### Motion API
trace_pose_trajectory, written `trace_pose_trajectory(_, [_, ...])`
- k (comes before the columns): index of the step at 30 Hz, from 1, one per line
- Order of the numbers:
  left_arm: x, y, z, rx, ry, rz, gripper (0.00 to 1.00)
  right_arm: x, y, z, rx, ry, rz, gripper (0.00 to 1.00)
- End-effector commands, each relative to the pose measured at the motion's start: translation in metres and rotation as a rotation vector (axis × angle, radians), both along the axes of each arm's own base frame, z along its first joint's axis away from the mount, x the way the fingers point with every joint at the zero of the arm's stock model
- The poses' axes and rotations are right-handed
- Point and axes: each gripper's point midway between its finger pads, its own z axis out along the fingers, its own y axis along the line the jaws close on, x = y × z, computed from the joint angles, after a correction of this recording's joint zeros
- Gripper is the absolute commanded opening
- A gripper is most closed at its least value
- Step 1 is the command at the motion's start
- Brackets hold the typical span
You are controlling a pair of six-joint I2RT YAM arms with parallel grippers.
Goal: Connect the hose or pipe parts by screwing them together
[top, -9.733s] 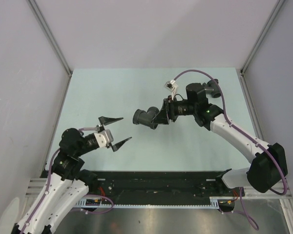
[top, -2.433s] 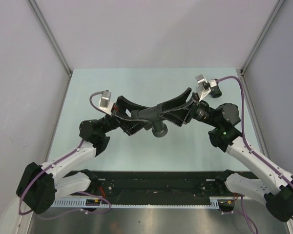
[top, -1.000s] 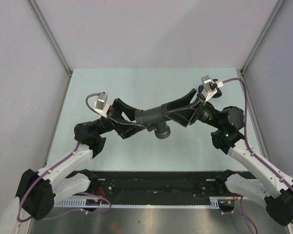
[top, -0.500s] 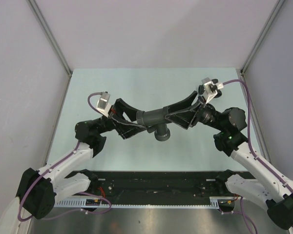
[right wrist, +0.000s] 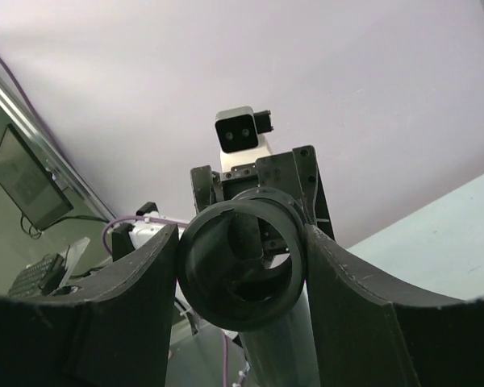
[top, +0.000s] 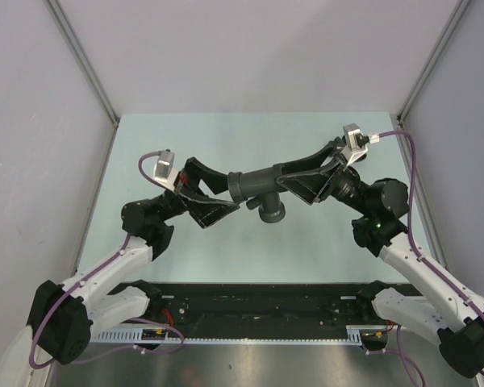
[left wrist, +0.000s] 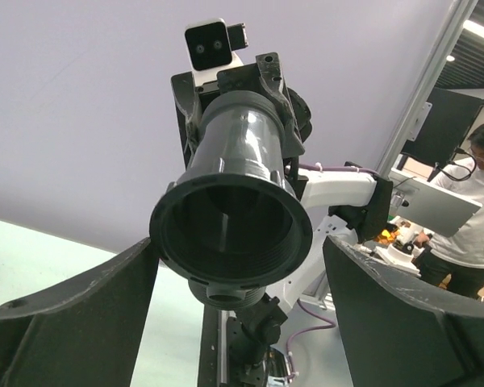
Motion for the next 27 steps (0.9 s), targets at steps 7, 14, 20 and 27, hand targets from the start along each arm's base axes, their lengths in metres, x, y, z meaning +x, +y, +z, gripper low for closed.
trace_pose_trajectory(7, [-0.001, -0.008, 0.017, -0.067, -0.042, 0.022, 0.88, 0.008, -0.010, 0.039, 0.191, -0.057, -0.024, 0.00])
trace_pose_trajectory(14, [-0.002, -0.027, 0.026, -0.087, -0.057, 0.005, 0.88, 0.009, -0.005, 0.038, 0.196, -0.053, -0.020, 0.00])
trace_pose_trajectory(20, [-0.002, -0.041, 0.039, -0.135, -0.053, 0.007, 0.85, 0.007, 0.000, 0.039, 0.209, -0.054, -0.012, 0.00])
trace_pose_trajectory(27, [0.008, -0.044, 0.044, -0.206, -0.016, 0.029, 0.73, 0.004, -0.001, 0.038, 0.213, -0.059, -0.014, 0.00])
